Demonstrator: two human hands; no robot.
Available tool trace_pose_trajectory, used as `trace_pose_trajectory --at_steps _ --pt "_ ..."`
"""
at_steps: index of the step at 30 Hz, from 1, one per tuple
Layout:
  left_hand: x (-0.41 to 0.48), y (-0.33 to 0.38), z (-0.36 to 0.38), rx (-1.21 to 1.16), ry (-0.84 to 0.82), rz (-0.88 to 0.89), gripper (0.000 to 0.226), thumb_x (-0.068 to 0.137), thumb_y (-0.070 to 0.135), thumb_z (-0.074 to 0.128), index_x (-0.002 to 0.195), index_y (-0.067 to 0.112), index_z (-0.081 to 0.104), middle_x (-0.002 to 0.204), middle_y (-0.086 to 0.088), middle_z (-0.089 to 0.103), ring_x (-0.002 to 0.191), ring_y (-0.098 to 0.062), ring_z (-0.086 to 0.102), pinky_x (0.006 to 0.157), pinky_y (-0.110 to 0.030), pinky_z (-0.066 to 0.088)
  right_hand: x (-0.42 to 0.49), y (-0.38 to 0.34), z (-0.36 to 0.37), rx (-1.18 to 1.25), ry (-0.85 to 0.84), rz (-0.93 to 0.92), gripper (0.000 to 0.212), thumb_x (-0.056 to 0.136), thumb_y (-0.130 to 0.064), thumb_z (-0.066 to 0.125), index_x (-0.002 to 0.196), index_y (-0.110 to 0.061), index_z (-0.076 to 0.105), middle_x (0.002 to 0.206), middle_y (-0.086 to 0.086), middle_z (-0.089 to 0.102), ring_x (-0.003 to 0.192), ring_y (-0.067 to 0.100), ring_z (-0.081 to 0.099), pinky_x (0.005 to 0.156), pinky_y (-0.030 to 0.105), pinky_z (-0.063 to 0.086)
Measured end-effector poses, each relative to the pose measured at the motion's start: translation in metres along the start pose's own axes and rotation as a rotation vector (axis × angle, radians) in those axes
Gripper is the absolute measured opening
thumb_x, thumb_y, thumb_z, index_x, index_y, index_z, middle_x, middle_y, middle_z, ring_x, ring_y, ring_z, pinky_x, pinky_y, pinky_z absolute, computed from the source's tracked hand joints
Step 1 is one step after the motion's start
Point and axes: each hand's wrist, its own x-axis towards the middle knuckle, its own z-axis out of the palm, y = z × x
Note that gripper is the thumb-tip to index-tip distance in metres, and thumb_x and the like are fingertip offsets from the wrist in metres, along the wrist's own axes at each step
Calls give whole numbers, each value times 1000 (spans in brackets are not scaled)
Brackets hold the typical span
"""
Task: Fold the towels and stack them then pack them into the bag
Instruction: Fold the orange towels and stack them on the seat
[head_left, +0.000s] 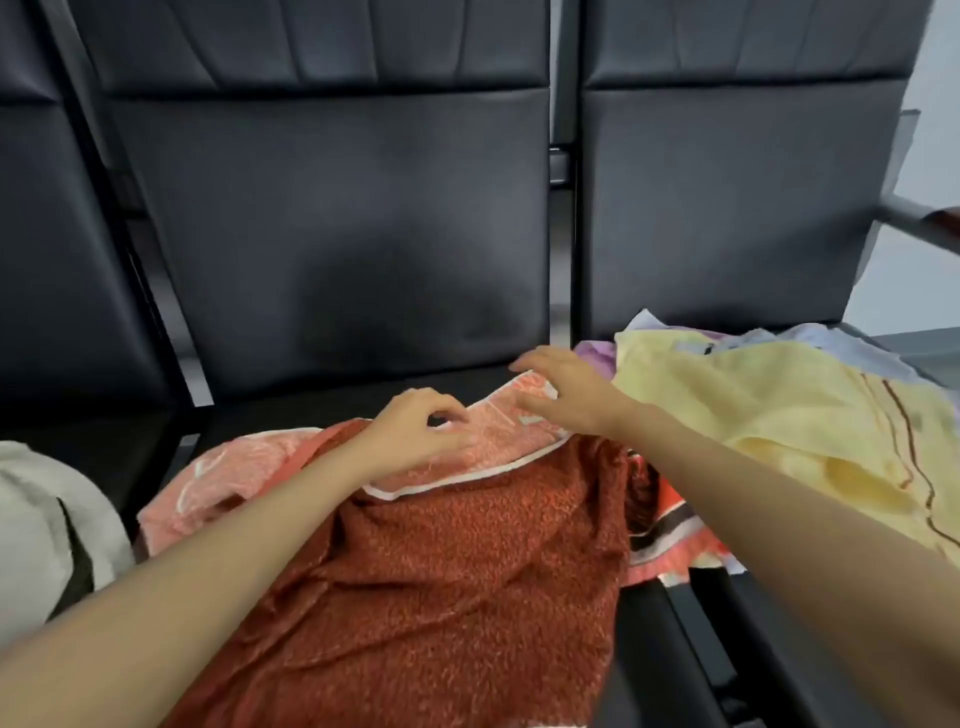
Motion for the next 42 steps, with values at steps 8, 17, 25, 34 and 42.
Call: trace_pose_trajectory --at_steps 8,17,25,34,42 --pt "-7 -20 20 241 -185 -4 36 64 74 62 74 40 62 82 22 59 91 -1 52 94 -30 32 -19 13 19 -7 -135 -63 19 87 -38 64 85 -20 67 82 -14 62 79 8 57 79 25 45" --pt "-43 8 11 398 9 70 25 92 41 57 77 22 54 75 8 60 81 -17 60 73 -30 34 -59 -7 -21 -266 -290 68 46 84 -45 67 118 -17 52 93 -4 55 84 15 46 74 28 34" --pt "-93 62 -25 9 230 -67 28 95 50 46 87 23 50 66 3 57 66 -16 56 72 -39 45 -89 -54 -68 -43 90 182 12 94 -12 45 102 -10 54 88 9 55 85 26 53 76 34 40" --pt "-142 65 -60 98 126 -434 31 93 46 56 93 19 72 90 -3 70 81 -17 60 68 -26 43 -100 -105 -98 842 358 399 14 98 -26 43 100 -23 56 88 -5 59 80 10 54 74 28 46" --pt "-150 120 -63 -971 331 -448 10 91 13 59 95 16 68 90 -7 71 84 -21 66 75 -31 52 -119 -132 -74 753 -111 178 15 89 -22 65 103 -19 69 105 -4 71 102 10 66 95 26 50"
